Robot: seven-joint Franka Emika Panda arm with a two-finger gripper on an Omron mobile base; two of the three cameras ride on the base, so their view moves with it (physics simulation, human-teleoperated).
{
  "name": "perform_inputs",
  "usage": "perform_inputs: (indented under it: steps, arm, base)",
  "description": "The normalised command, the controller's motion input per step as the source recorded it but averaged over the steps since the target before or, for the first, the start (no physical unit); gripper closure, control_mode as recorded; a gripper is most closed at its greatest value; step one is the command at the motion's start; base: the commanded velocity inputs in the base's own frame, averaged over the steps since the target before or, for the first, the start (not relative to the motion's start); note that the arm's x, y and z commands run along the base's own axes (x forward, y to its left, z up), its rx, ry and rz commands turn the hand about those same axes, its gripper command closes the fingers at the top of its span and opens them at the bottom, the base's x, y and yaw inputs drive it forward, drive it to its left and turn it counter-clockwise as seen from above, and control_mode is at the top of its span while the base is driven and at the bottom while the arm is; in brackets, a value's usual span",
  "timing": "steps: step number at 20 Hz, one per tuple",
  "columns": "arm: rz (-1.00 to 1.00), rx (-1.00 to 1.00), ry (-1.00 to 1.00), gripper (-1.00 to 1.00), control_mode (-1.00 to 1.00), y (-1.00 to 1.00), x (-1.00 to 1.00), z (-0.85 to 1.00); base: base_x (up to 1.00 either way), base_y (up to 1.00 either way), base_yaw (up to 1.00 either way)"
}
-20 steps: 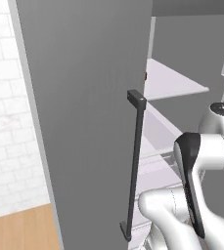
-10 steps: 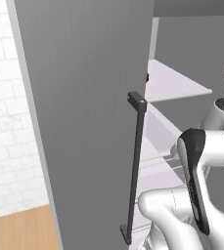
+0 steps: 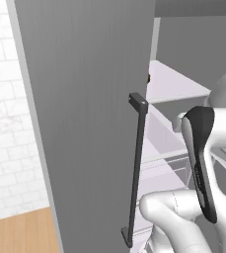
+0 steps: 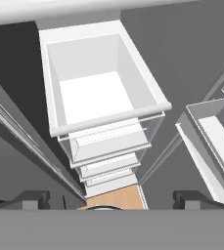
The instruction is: Place one cucumber and one steak in each tupperware on the nearby counter, to pack two identical lunches.
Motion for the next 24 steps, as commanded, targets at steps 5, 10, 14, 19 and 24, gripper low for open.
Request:
perform_inputs:
  steps: [5, 10, 14, 19, 24]
  arm:
    - [-0.01, 0.12, -0.12, -1.00, -1.00, 0.05, 0.23, 0.64]
    - [-0.01, 0.19, -0.10, -1.00, -1.00, 0.00, 0.27, 0.46]
    - [-0.09, 0.03, 0.00, -1.00, -1.00, 0.21, 0.46, 0.36]
    - [-0.01, 0.04, -0.06, -1.00, -1.00, 0.23, 0.69, 0.02]
    - [0.00, 0.11, -0.14, -1.00, -1.00, 0.10, 0.72, -0.14]
  base:
    - [0.00, 0.00, 0.00]
    - [0.00, 0.00, 0.00]
    - [0.00, 0.00, 0.00]
    - [0.00, 0.00, 0.00]
    - [0.00, 0.00, 0.00]
